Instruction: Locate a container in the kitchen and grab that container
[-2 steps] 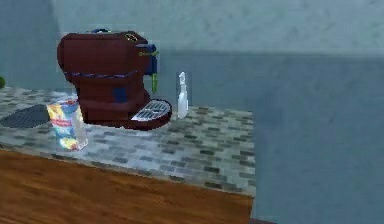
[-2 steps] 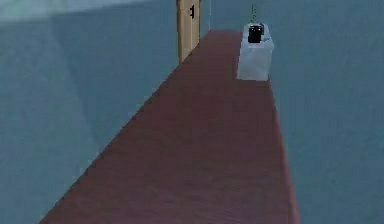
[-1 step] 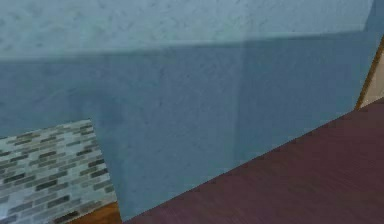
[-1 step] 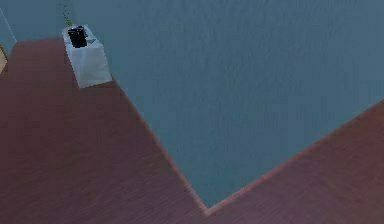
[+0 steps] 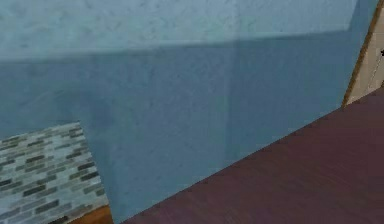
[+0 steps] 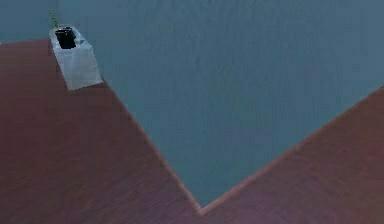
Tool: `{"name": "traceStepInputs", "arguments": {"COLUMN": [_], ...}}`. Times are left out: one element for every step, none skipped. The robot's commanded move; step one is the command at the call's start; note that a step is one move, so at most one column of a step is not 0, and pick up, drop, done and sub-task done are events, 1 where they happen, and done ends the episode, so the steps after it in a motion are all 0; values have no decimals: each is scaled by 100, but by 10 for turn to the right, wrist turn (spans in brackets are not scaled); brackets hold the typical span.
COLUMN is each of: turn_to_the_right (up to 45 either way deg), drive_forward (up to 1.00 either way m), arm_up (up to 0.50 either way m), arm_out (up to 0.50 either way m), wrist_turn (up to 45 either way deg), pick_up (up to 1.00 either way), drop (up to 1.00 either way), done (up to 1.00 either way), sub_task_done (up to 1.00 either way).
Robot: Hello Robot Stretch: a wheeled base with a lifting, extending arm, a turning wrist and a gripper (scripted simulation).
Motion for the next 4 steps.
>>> {"name": "traceStepInputs", "arguments": {"turn_to_the_right": [450, 0, -390, 0], "drive_forward": [0, 30, 0, 35], "arm_up": [0, 0, 0, 0], "arm_out": [0, 0, 0, 0], "wrist_turn": [0, 0, 0, 0], "pick_up": [0, 0, 0, 0], "drop": [0, 0, 0, 0], "done": [0, 0, 0, 0], "sub_task_done": [0, 0, 0, 0]}}
